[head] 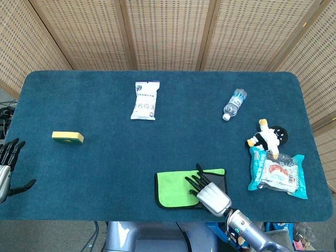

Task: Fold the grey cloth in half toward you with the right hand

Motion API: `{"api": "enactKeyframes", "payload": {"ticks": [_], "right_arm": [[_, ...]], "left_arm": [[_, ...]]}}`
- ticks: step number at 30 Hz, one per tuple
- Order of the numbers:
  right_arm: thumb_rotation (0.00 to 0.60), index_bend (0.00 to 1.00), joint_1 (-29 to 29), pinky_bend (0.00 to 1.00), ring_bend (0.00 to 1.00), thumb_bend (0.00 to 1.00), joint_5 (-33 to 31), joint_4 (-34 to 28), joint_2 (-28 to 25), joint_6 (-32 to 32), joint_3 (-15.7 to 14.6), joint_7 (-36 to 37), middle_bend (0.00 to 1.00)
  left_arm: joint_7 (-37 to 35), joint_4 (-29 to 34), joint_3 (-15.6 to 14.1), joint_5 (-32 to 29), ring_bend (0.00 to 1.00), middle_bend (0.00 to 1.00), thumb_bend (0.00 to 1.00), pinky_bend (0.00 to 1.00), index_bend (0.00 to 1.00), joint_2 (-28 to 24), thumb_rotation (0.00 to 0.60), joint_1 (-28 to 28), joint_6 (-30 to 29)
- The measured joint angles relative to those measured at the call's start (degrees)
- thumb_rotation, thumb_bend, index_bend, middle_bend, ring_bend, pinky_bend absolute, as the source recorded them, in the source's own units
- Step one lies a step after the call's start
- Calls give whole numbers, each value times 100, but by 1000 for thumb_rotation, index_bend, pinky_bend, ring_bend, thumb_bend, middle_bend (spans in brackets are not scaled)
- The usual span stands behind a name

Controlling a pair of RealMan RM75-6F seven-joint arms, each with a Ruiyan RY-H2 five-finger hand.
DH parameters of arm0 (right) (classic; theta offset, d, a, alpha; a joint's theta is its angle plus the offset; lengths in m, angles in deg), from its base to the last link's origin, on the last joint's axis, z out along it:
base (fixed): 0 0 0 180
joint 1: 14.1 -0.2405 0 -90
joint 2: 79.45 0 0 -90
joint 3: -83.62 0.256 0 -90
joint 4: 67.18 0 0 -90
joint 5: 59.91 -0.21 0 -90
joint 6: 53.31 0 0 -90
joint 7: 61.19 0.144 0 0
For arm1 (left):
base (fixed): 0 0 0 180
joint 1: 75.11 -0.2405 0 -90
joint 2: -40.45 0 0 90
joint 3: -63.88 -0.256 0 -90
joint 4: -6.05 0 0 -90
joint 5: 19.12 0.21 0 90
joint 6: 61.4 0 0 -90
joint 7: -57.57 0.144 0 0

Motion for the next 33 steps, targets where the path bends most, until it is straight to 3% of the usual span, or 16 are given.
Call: {"api": "enactKeyframes", "payload": {"ticks": [10, 16, 25, 33], "right_arm": [[600, 32, 4, 0, 0, 216, 195, -273, -278, -159, 94, 265, 0], [600, 262, -137, 0, 0, 347, -37, -518, -602, -100, 471, 588, 0], [600, 360, -518, 0, 0, 374, -1519, -803, -951, 667, 1126, 845, 0], [600, 398, -1059, 0, 0, 378, -3428, -801, -973, 1313, 1448, 160, 0]], "left_arm": [[-14, 3, -3, 18, 0, 0, 195, 0, 0, -6, 600, -9, -20], [-17, 5, -3, 19, 0, 0, 194, 0, 0, -8, 600, -13, -27], [16, 4, 3, -10, 0, 0, 194, 0, 0, 3, 600, -5, -4], [-1, -10, 22, -58, 0, 0, 194, 0, 0, 2, 600, 4, 24]]}}
